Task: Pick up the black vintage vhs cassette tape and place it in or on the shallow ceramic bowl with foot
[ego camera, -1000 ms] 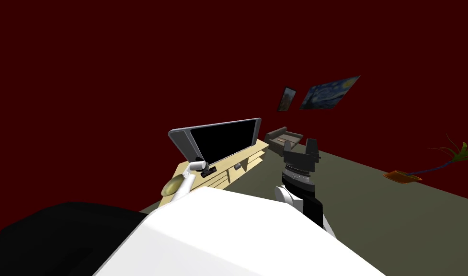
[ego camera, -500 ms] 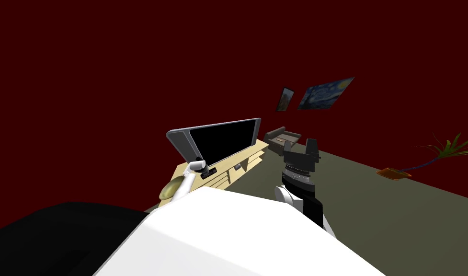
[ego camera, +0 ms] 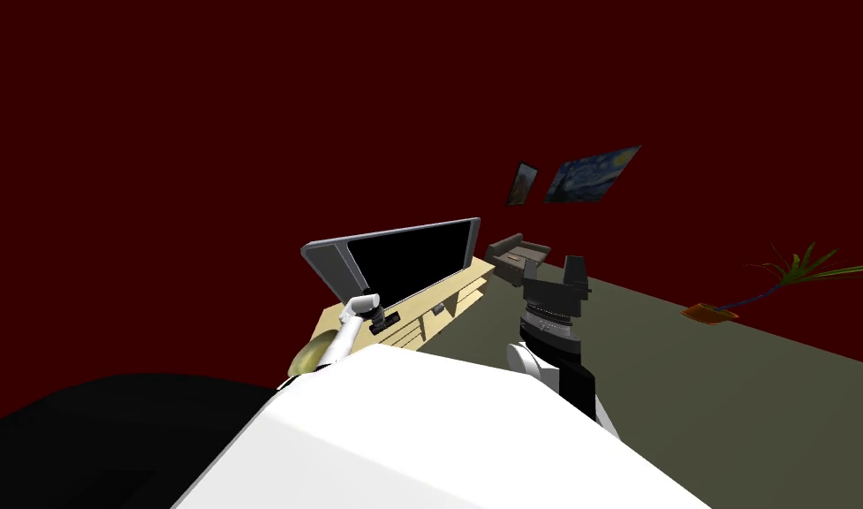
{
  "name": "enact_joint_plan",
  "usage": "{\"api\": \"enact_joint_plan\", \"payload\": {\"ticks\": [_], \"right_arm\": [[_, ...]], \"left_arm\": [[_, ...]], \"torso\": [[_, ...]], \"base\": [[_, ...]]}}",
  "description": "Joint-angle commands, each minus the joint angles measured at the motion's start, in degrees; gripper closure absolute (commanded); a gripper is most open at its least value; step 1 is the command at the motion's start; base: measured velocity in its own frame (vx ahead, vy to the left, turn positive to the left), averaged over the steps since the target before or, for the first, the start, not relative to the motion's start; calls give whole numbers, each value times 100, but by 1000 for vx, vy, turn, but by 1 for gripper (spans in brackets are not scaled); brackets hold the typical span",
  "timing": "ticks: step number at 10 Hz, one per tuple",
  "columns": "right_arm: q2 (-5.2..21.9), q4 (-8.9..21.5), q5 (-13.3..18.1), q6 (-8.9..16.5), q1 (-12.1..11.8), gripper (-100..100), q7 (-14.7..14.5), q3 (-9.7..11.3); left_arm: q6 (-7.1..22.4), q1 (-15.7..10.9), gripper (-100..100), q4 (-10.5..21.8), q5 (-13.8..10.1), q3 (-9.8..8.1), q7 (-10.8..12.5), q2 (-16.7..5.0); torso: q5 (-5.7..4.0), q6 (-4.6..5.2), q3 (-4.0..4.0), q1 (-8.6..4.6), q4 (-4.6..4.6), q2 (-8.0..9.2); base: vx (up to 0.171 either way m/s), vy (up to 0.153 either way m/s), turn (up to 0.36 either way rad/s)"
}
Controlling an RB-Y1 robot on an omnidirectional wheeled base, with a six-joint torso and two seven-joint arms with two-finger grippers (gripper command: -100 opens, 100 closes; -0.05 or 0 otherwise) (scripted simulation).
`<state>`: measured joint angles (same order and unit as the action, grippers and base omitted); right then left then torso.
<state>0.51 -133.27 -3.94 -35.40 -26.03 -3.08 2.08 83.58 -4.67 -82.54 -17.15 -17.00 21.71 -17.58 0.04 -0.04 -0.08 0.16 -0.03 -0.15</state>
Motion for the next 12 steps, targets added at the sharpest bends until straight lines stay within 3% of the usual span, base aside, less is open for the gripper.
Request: {"api": "enact_joint_plan", "payload": {"ticks": [1, 3, 4, 5, 6, 12], "right_arm": [[0, 0, 0, 0, 0, 0, 0, 0], [0, 0, 0, 0, 0, 0, 0, 0], [0, 0, 0, 0, 0, 0, 0, 0], [0, 0, 0, 0, 0, 0, 0, 0], [-1, 0, 0, 0, 0, 0, 0, 0], [-1, 0, 0, 0, 1, 0, 0, 1]], "left_arm": [[286, -30, -100, 69, -55, -29, 74, -7], [496, -87, -100, 168, -97, -51, 130, -19], [427, -74, -100, 141, -86, -47, 110, -21], [447, -79, 0, 151, -90, -49, 113, -24], [326, -140, -100, 405, -130, -143, 72, -118], [-270, -450, -100, 1589, -331, -614, -131, -594]], "torso": [[0, 0, 0, 0, 0, 0], [1, -1, -1, 2, -1, -2], [-1, -1, 3, -8, 0, 6], [-3, -1, 5, -16, 2, 10], [-4, -1, 6, -19, 2, 11], [-6, 1, 19, -26, 7, 32]], "base": [[32, 56, -43], [19, 38, -39], [0, 0, 0], [0, 0, 0], [-23, -9, -149], [-69, -31, -179]]}}
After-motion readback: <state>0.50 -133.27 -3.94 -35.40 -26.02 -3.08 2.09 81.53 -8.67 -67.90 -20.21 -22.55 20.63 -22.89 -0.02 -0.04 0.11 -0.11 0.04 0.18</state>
